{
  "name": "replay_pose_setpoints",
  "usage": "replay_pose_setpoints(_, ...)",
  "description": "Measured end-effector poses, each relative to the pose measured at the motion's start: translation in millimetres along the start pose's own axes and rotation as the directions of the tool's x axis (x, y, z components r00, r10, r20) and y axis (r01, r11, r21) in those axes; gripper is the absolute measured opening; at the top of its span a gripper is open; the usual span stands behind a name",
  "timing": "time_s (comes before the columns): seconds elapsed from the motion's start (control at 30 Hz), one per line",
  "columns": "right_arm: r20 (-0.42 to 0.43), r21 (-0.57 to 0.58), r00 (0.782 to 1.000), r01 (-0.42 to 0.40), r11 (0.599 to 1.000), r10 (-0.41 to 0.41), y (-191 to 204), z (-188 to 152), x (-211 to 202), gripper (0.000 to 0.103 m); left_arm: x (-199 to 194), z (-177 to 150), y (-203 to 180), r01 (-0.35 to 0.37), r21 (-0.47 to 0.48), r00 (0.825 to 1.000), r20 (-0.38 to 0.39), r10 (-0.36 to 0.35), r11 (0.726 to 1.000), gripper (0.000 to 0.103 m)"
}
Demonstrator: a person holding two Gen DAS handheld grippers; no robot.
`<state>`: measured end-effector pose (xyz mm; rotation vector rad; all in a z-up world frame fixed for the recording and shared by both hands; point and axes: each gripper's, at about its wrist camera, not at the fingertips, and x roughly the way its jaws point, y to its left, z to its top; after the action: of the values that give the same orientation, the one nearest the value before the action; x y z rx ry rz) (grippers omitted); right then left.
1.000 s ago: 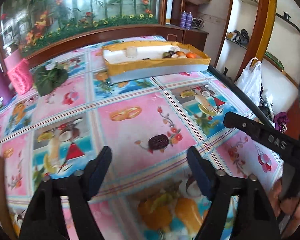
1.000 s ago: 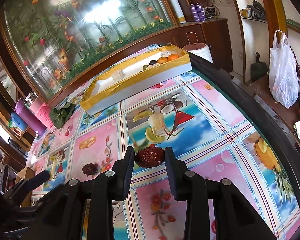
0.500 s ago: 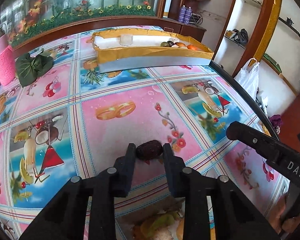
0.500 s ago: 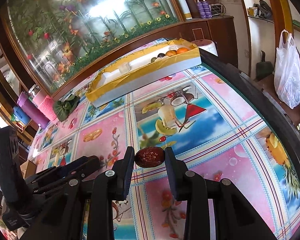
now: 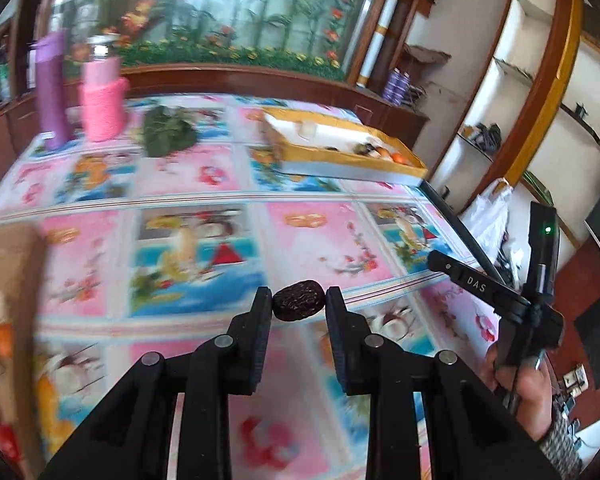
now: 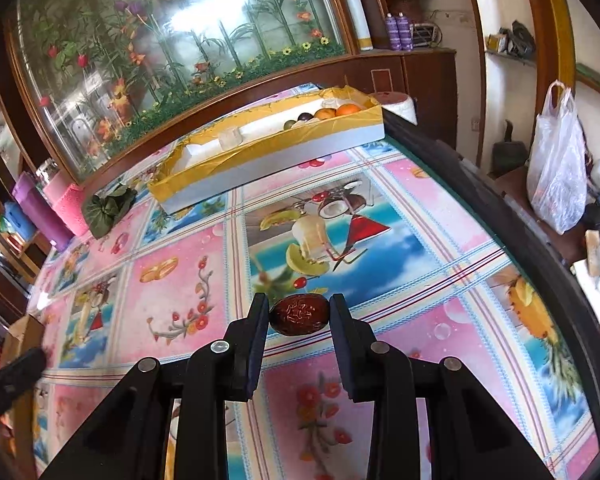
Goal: Organize fruits
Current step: 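Carry both dates into the cardboard box and open both tools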
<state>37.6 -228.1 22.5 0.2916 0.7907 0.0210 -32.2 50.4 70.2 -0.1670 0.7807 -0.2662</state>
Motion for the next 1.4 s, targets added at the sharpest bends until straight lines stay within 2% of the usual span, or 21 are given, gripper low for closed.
replay_pose_setpoints(0.1, 0.01, -0.054, 0.999, 0.031, 0.998, -0.031, 9, -3, -1, 0.032, -52, -16, 40, -0.12, -0.023, 0.99, 0.067, 0.122, 0.992, 0.027)
replay_pose_setpoints(0.2, 0.023, -0.083, 0.999, 0.037, 0.996, -0.035, 24, -6, -12, 0.033, -95, -34, 84, -0.224, -0.078, 0.968, 0.1, 0.231, 0.971, 0.027)
replay_pose_setpoints(0.33, 0.039, -0.178, 0.993, -0.101, 0.979, 0.11, 83, -17, -48, 0.033, -137, -61, 141, -0.374, -0.158, 0.914, 0.102, 0.392, 0.914, 0.027)
replay_pose_setpoints(0.4, 0.026, -0.261, 0.98, -0.186, 0.947, 0.199, 126, -25, -64, 0.033, -150, -72, 162, -0.411, -0.198, 0.896, 0.093, 0.434, 0.89, 0.027)
replay_pose_setpoints(0.5, -0.031, -0.352, 0.95, -0.301, 0.886, 0.311, 185, -43, -78, 0.033, -161, -86, 186, -0.424, -0.25, 0.889, 0.07, 0.453, 0.871, 0.027)
replay_pose_setpoints(0.67, -0.145, -0.458, 0.904, -0.422, 0.783, 0.402, 269, -85, -81, 0.034, -162, -104, 202, -0.466, -0.262, 0.87, 0.035, 0.491, 0.845, 0.027)
replay_pose_setpoints(0.73, -0.186, -0.499, 0.892, -0.447, 0.742, 0.412, 298, -103, -79, 0.034, -161, -110, 211, -0.472, -0.27, 0.869, 0.018, 0.495, 0.839, 0.027)
replay_pose_setpoints(0.83, -0.238, -0.539, 0.873, -0.483, 0.69, 0.426, 331, -127, -75, 0.034, -157, -117, 223, -0.462, -0.292, 0.876, -0.005, 0.482, 0.837, 0.027)
replay_pose_setpoints(0.9, -0.26, -0.564, 0.868, -0.493, 0.663, 0.424, 350, -138, -71, 0.034, -155, -121, 229, -0.452, -0.305, 0.882, -0.012, 0.472, 0.838, 0.027)
replay_pose_setpoints(1.03, -0.306, -0.591, 0.862, -0.505, 0.629, 0.404, 377, -152, -58, 0.034, -157, -124, 231, -0.428, -0.312, 0.89, 0.02, 0.456, 0.849, 0.027)
replay_pose_setpoints(1.17, -0.35, -0.594, 0.861, -0.508, 0.624, 0.368, 396, -162, -39, 0.034, -157, -124, 231, -0.419, -0.319, 0.89, 0.037, 0.454, 0.85, 0.029)
replay_pose_setpoints(1.23, -0.366, -0.592, 0.863, -0.504, 0.629, 0.348, 402, -165, -28, 0.034, -157, -124, 231, -0.403, -0.326, 0.897, 0.046, 0.441, 0.855, 0.041)
replay_pose_setpoints(1.27, -0.373, -0.591, 0.863, -0.504, 0.63, 0.341, 404, -167, -24, 0.034, -158, -124, 230, -0.396, -0.331, 0.899, 0.052, 0.436, 0.856, 0.044)
replay_pose_setpoints(1.4, -0.363, -0.606, 0.873, -0.487, 0.629, 0.325, 408, -171, -19, 0.034, -162, -124, 227, -0.403, -0.326, 0.893, 0.066, 0.446, 0.855, 0.045)
